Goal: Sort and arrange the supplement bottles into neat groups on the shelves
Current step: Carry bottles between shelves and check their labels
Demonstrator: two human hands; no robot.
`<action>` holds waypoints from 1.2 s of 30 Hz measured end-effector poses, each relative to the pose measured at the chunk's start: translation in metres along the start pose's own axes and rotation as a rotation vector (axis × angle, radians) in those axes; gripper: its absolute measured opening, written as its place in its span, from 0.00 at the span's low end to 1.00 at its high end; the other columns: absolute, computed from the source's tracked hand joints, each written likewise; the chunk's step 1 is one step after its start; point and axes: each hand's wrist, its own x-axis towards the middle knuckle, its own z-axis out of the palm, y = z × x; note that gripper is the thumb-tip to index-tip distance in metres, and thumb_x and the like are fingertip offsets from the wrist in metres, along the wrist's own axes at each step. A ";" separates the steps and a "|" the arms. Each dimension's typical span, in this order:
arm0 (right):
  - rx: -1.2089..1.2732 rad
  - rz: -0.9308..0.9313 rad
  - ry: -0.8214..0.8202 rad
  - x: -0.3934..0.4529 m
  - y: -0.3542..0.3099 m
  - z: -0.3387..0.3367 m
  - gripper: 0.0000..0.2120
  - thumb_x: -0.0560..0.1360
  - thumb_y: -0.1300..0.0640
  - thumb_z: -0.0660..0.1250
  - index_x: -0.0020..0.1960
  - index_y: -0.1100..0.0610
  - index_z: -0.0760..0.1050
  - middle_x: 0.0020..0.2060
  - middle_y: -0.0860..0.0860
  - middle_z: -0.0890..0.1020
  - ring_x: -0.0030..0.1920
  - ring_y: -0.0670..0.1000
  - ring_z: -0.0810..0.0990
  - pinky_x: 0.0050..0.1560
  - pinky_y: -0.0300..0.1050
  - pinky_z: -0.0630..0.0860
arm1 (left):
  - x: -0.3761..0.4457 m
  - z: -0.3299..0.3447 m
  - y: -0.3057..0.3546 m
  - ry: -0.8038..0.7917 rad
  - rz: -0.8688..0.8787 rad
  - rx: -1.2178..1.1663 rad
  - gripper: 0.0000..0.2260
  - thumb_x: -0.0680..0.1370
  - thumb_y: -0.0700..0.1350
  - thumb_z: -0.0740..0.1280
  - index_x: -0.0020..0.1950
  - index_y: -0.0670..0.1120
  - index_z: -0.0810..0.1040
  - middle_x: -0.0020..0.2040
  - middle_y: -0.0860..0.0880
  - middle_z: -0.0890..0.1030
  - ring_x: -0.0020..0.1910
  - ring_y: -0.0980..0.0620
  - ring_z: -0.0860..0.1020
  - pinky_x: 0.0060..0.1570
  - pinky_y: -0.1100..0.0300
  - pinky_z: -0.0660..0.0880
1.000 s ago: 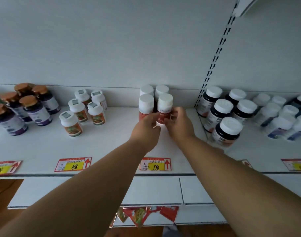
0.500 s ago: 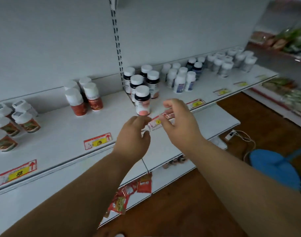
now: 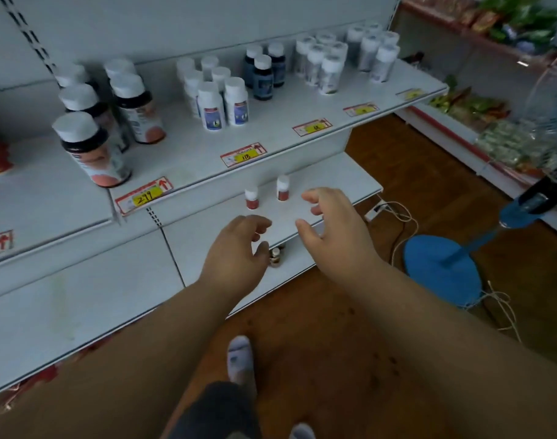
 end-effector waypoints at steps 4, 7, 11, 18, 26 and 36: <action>0.049 0.087 -0.043 0.046 0.060 0.053 0.20 0.79 0.52 0.66 0.69 0.48 0.68 0.64 0.47 0.73 0.61 0.45 0.74 0.55 0.36 0.70 | 0.060 0.058 -0.043 -0.078 -0.087 0.022 0.15 0.79 0.41 0.67 0.65 0.52 0.75 0.57 0.55 0.78 0.51 0.59 0.75 0.46 0.76 0.66; 0.104 0.160 -0.085 0.080 0.113 0.113 0.20 0.78 0.53 0.68 0.69 0.49 0.68 0.64 0.47 0.75 0.61 0.45 0.75 0.57 0.35 0.70 | 0.107 0.111 -0.082 -0.116 -0.141 0.039 0.15 0.79 0.41 0.66 0.64 0.52 0.76 0.55 0.56 0.77 0.51 0.59 0.75 0.46 0.77 0.65; 0.198 0.270 -0.119 0.123 0.185 0.196 0.21 0.77 0.52 0.69 0.68 0.48 0.68 0.65 0.46 0.75 0.63 0.44 0.75 0.58 0.34 0.68 | 0.167 0.178 -0.135 -0.100 -0.261 0.044 0.16 0.79 0.40 0.66 0.65 0.52 0.75 0.54 0.58 0.77 0.50 0.59 0.75 0.44 0.78 0.65; 0.375 0.280 -0.151 0.202 0.269 0.332 0.19 0.79 0.50 0.66 0.69 0.49 0.68 0.67 0.46 0.75 0.67 0.46 0.73 0.66 0.39 0.67 | 0.245 0.258 -0.231 0.099 -0.525 -0.082 0.23 0.79 0.42 0.69 0.71 0.55 0.65 0.60 0.56 0.76 0.49 0.56 0.79 0.34 0.71 0.76; 0.377 0.136 -0.263 0.285 0.298 0.397 0.27 0.81 0.62 0.58 0.78 0.55 0.55 0.76 0.52 0.63 0.75 0.52 0.62 0.70 0.39 0.57 | 0.311 0.301 -0.281 0.327 -0.564 -0.268 0.24 0.79 0.37 0.66 0.71 0.54 0.66 0.62 0.57 0.75 0.56 0.57 0.78 0.55 0.59 0.78; 0.614 0.220 -0.075 0.235 0.280 0.393 0.11 0.79 0.55 0.64 0.60 0.54 0.70 0.48 0.46 0.78 0.44 0.44 0.78 0.44 0.38 0.73 | 0.282 0.284 -0.265 0.252 -0.472 -0.201 0.10 0.80 0.43 0.66 0.60 0.55 0.76 0.49 0.58 0.82 0.48 0.58 0.82 0.50 0.57 0.80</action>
